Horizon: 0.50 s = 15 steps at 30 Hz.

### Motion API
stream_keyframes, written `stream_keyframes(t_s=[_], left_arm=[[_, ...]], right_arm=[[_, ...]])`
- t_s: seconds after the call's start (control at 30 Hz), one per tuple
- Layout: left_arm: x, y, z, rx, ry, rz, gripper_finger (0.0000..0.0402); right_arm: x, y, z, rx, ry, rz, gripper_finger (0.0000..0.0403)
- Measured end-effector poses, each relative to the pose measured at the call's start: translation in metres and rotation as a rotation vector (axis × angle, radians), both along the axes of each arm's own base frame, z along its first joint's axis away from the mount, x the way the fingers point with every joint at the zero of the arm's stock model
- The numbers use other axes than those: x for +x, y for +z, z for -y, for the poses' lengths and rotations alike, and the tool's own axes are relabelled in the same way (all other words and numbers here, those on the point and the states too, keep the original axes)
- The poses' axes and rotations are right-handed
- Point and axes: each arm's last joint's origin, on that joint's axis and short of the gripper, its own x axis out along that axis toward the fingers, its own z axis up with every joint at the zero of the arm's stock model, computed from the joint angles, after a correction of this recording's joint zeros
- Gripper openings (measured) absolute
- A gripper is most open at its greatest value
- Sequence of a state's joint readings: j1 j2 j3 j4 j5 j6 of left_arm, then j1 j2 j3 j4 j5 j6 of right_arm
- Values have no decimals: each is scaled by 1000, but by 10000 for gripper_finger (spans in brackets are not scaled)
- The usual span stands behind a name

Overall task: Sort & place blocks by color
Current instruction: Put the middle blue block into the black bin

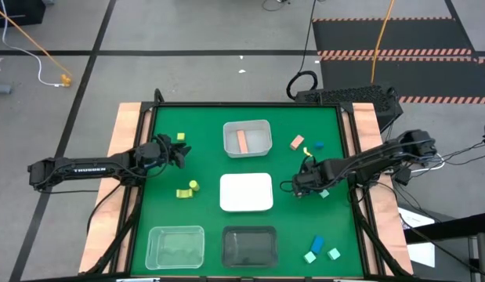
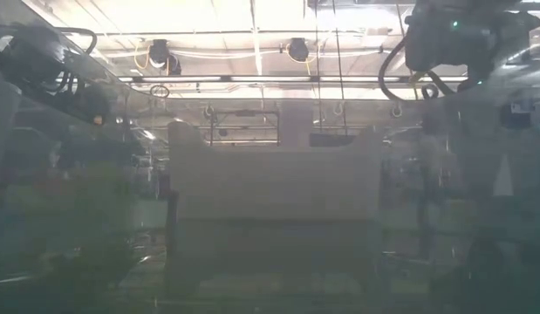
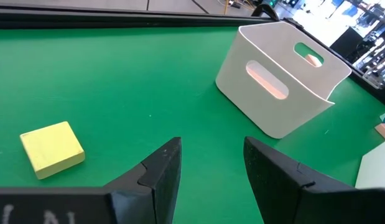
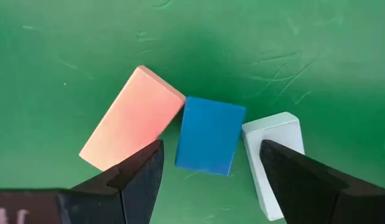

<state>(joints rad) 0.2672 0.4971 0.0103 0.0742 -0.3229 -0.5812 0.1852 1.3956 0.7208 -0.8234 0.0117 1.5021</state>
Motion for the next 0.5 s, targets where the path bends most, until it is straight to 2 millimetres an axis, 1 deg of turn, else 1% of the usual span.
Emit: stream_keyframes(t_s=[0.1,0.37,0.5], left_arm=[[0,0,0,-1,1,1,175],[0,0,0,0,0,0,175],[0,0,0,0,0,1,175]], right_arm=[[0,-1,1,-16,-8,-3,249],[1,-2,1,-36,-7,5,197],[2,-2,1,-43,-6,20,184]])
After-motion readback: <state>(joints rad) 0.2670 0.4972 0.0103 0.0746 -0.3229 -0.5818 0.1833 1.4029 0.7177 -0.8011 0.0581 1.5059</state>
